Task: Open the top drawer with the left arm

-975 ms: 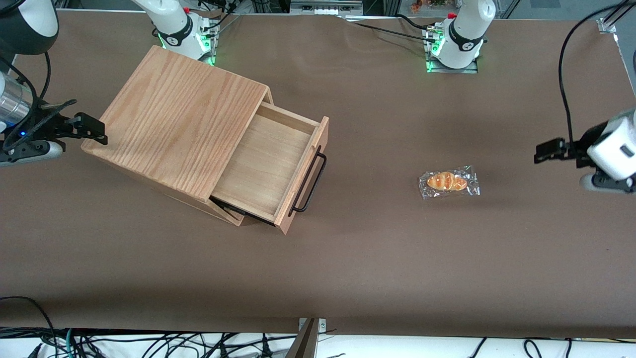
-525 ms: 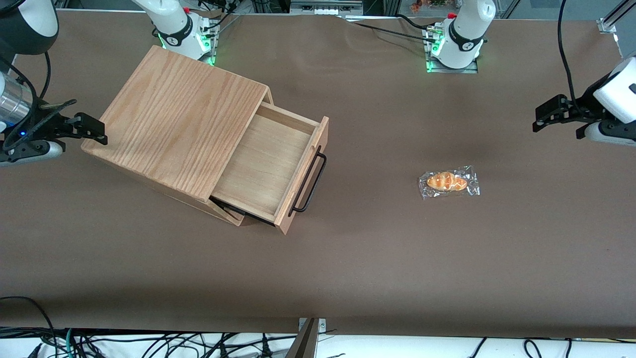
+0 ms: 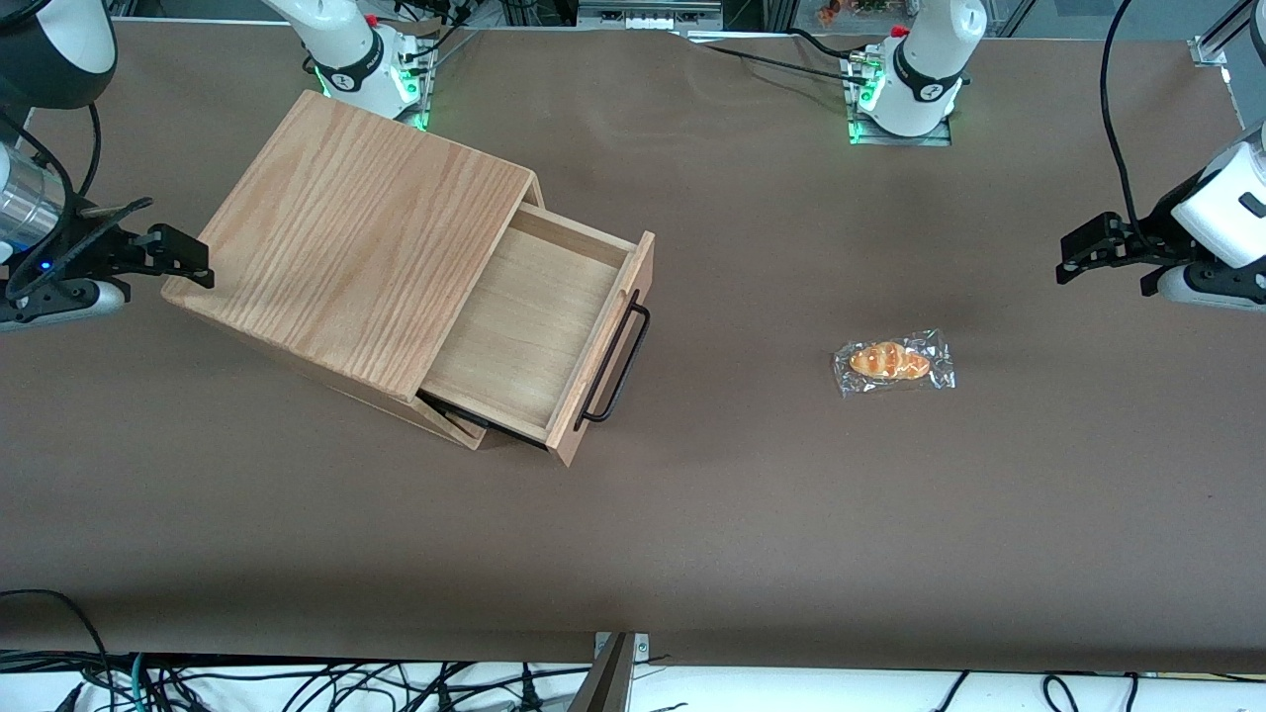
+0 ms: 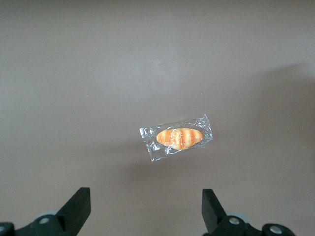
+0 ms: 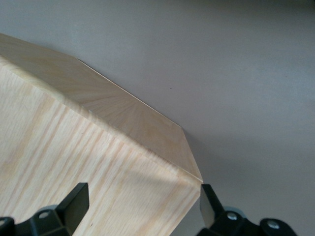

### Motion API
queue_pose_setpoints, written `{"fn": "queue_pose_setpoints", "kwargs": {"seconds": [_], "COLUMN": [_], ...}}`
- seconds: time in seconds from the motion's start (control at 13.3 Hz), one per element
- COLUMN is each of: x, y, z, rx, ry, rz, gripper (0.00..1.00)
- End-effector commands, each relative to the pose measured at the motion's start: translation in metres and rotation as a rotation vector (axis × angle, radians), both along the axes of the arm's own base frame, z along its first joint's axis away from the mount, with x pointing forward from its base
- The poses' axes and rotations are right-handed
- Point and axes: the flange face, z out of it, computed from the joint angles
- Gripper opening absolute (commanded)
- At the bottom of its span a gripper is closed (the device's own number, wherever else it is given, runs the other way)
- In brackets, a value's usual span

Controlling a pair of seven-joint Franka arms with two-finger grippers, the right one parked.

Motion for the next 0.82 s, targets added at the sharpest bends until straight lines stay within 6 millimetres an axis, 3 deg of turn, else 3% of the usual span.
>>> {"fn": "queue_pose_setpoints", "kwargs": {"seconds": [0.0,0.22,0.75], "x": [-0.0027,-0.0052,-0.0048], "y": [-0.0019,-0.0091,-0.0048], "z": [0.0008,0.0008,0.0016], "rx": [0.018,0.041,0.032], "ry": [0.007,0.023,0.020], "rz": [-0.013,-0.011,-0.005], "gripper": [1.00,1.00,1.00]}}
